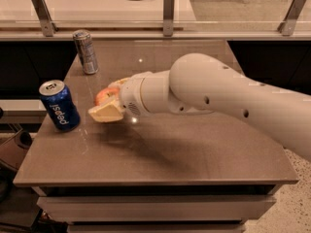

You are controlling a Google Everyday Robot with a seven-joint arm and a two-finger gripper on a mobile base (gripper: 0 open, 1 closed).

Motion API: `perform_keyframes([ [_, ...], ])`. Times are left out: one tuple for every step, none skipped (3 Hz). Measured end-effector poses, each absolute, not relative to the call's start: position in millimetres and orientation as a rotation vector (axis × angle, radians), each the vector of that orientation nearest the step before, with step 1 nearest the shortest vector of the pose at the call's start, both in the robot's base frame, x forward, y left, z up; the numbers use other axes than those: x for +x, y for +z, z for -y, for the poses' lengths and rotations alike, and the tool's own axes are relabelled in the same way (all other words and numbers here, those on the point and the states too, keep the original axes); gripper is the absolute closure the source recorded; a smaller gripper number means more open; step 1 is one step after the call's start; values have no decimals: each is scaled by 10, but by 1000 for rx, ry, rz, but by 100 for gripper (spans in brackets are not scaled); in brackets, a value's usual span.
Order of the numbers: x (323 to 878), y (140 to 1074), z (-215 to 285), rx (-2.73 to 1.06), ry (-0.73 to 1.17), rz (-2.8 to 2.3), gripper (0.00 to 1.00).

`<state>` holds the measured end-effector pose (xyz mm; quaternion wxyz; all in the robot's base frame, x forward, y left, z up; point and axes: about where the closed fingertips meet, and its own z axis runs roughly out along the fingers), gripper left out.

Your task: Move apple near pepsi can

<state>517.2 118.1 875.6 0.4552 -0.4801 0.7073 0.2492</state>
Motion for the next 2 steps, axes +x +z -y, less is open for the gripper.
perform_keyframes([
  [5124,8638,-1286,-1163,627,-1725,100],
  [5125,8476,-1344,-1153,614,-1721,100],
])
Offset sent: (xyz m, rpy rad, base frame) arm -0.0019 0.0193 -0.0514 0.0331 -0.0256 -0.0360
